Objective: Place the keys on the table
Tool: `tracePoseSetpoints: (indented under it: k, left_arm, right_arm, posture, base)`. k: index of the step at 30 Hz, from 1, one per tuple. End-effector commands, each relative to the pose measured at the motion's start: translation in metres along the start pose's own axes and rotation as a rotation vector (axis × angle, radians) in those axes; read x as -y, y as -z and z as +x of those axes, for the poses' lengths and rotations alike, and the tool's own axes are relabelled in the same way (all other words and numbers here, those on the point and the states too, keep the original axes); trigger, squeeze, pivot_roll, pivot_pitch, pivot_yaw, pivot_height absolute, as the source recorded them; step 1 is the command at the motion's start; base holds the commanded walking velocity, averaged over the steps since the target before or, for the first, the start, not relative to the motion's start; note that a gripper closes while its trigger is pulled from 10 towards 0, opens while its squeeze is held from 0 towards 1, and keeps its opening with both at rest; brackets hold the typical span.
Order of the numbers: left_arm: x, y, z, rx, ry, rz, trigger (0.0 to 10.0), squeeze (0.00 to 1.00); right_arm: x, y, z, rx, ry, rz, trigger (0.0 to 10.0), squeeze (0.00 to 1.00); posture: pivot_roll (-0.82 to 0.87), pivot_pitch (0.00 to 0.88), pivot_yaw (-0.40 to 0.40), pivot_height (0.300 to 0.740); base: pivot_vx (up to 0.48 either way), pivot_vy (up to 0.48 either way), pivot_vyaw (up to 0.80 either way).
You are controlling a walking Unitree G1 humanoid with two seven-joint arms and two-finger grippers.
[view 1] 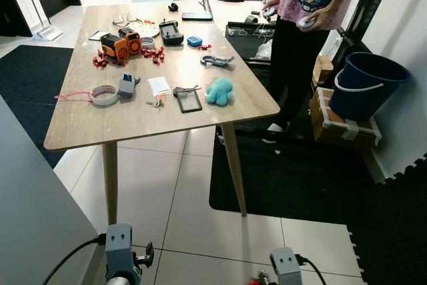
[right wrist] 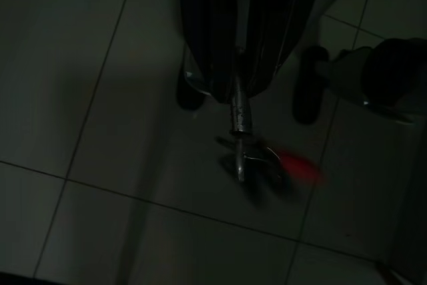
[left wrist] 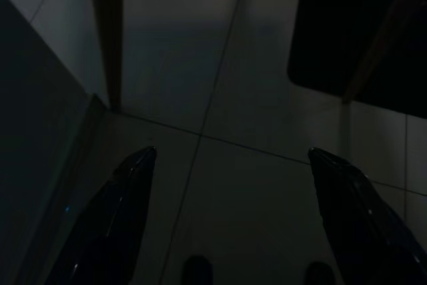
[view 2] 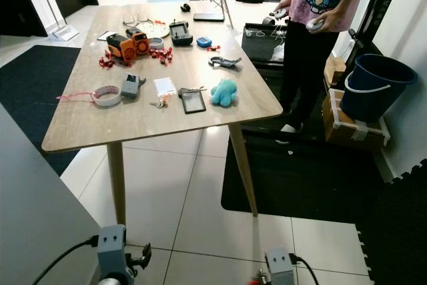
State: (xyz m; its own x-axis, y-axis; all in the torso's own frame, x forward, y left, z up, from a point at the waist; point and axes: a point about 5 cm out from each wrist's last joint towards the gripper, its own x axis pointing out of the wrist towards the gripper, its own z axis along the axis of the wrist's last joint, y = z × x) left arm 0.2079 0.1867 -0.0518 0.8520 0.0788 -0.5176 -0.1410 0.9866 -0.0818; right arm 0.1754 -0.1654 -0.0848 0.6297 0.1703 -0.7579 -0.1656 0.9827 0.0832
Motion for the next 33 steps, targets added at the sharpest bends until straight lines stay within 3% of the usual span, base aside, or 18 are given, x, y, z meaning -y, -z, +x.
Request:
tracePoseSetpoints:
  k: [1, 33]
  left_arm:
    - [-0.0057, 0.0057, -0.0031, -0.026, -0.029, 0.002, 10.0, 0.0]
    - [-0.0126, 0.012, -0.0053, -0.058, -0.062, -0.047, 10.0, 0.0]
  right_arm:
    - [0.002, 0.0035, -0.0014, -0.011, 0.007, 0.002, 10.0, 0.0]
    - [0.0029, 0.0047, -0.002, -0.018, 0.001, -0.023, 10.0, 0.0]
  posture:
    - [0.04, 0.074, 0.002, 0.74]
    - [0.04, 0.061, -0.003, 0.74]
  base:
    - [0.0, 0.0, 0.0]
    - [0.263, 0.0, 0.0]
